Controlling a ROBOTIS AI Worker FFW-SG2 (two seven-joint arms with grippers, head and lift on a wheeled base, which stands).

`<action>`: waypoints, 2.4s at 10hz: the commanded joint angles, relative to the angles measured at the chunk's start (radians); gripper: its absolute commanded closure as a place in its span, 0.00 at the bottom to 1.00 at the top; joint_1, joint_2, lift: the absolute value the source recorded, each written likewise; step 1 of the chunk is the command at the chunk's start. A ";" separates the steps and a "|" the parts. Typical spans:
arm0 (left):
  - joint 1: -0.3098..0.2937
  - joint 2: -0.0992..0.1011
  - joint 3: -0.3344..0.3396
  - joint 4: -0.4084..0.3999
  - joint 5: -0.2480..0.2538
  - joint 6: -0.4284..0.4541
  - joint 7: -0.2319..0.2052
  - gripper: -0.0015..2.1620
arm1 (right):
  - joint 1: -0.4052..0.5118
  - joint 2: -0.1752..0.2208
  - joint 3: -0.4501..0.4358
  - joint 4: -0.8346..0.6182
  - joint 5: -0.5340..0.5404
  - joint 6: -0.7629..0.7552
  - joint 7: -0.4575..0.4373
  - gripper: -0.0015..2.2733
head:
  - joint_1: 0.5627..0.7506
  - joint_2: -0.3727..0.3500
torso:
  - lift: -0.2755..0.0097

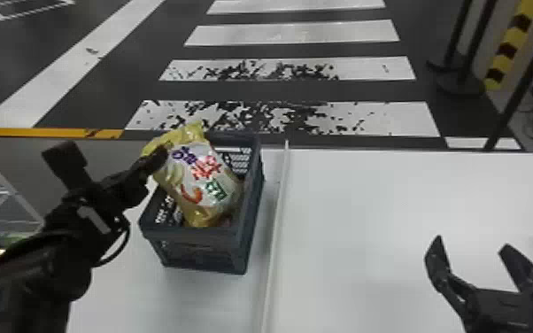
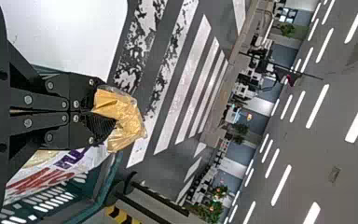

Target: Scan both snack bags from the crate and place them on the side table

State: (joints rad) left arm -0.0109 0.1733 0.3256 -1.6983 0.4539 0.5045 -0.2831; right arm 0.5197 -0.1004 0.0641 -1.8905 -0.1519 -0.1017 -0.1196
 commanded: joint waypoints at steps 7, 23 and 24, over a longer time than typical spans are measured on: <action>0.147 -0.008 0.243 -0.391 0.419 0.182 0.044 0.99 | 0.002 0.005 0.002 -0.004 0.009 0.003 0.000 0.04 | 0.70 0.76 | 0.63; -0.077 -0.089 -0.554 -0.112 0.095 0.259 0.024 0.99 | 0.028 0.011 -0.145 -0.047 -0.043 0.034 -0.002 0.04 | 0.70 0.08 | 0.63; -0.087 -0.094 -0.608 -0.070 0.077 0.253 0.022 0.99 | 0.026 0.011 -0.151 -0.045 -0.054 0.034 0.000 0.04 | 0.70 0.04 | 0.63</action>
State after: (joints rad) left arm -0.0922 0.0822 -0.2538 -1.7922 0.5412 0.7593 -0.2604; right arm 0.5469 -0.0889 -0.0838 -1.9373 -0.2012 -0.0678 -0.1199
